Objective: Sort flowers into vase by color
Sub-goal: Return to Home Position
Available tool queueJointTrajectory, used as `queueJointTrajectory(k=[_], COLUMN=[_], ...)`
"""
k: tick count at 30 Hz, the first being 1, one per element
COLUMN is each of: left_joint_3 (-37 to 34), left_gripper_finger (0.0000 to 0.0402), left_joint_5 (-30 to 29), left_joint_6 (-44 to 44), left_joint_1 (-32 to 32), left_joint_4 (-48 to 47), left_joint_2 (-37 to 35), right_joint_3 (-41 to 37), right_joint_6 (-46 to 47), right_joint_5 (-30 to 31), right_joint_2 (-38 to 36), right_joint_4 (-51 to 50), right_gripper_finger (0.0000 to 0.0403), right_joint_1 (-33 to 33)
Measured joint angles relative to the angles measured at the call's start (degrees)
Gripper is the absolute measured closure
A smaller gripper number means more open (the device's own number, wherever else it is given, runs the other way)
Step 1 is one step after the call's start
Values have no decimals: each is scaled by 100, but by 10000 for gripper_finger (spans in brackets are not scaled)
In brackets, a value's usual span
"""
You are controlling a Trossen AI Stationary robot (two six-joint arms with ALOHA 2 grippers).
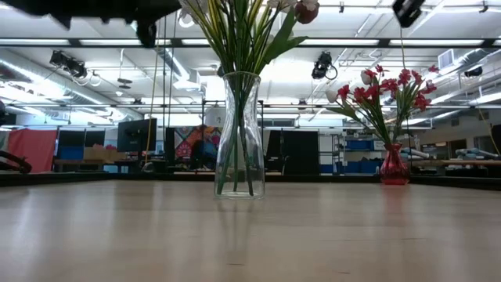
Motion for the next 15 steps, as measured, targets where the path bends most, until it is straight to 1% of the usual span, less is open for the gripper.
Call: queueJointTrajectory(k=[2, 3, 5, 6, 7, 8, 11, 13, 15], left_joint_3=[-445, -598, -787, -828, -855, -860, -872, -867, -867], left_gripper_finger=[400, 399, 397, 395, 395, 395, 399, 400, 400], left_joint_5=[137, 162, 157, 116, 0, -67, -350, -587, -700], left_joint_6=[-149, -271, -443, -450, -456, -389, 96, 283, 415], left_joint_1=[-269, -400, -655, -775, -905, -1027, -1313, -1418, -1473], left_joint_4=[-18, -30, -5, -2, -28, -119, -207, -237, -388], left_joint_2=[-211, -288, -407, -418, -420, -415, -398, -412, -405], right_joint_3=[-273, -405, -646, -780, -896, -981, -1221, -1349, -1503], right_joint_6=[160, 308, 791, 1110, 1269, 1228, 771, 505, 405], right_joint_5=[331, 612, 1233, 1414, 1433, 1376, 1168, 1273, 1414], right_joint_2=[-398, -559, -775, -854, -904, -958, -1181, -1366, -1653], right_joint_4=[124, 80, -158, -374, -491, -417, -176, 19, 24], right_gripper_finger=[401, 401, 401, 401, 401, 401, 402, 402, 402], right_joint_1=[196, 287, 404, 443, 484, 528, 687, 741, 758])
